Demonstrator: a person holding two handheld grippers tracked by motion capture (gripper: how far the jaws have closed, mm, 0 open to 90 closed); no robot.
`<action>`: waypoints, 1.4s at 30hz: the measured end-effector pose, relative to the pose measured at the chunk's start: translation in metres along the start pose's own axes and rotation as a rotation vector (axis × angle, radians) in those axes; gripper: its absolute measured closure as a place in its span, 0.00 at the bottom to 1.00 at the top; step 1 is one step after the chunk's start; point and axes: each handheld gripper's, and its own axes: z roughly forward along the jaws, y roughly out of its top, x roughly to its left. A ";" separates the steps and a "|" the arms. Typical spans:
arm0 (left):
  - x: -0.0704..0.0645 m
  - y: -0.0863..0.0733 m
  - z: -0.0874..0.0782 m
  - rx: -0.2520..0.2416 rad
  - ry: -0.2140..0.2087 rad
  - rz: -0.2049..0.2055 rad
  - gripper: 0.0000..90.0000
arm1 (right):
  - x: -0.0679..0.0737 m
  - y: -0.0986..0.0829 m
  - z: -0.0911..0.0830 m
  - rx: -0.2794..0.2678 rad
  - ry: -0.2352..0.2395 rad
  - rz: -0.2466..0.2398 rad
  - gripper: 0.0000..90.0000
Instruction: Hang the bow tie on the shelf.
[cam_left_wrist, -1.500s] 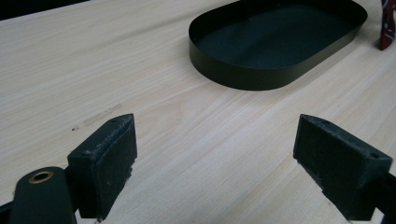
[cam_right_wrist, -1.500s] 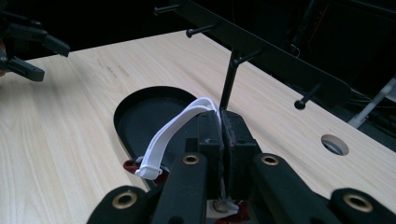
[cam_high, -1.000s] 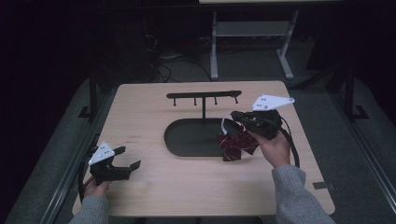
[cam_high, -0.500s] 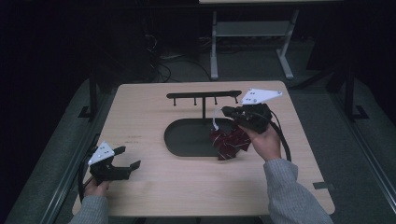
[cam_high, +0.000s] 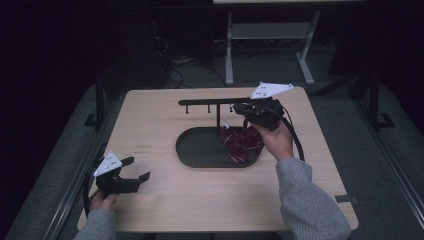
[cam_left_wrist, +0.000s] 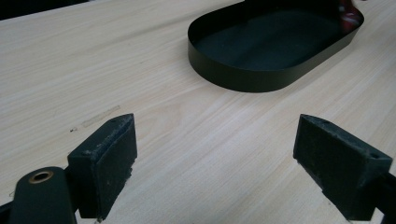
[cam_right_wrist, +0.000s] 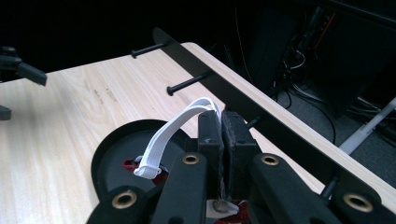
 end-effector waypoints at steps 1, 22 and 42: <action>0.000 0.000 0.000 -0.001 -0.001 -0.001 0.14 | -0.001 0.000 0.002 0.004 0.000 -0.001 0.96; 0.001 0.000 -0.001 -0.001 0.000 -0.002 0.14 | -0.020 0.001 0.021 0.029 -0.025 0.050 0.96; 0.002 0.000 -0.002 0.000 0.001 0.003 0.14 | -0.025 -0.003 0.027 0.057 -0.031 0.063 0.96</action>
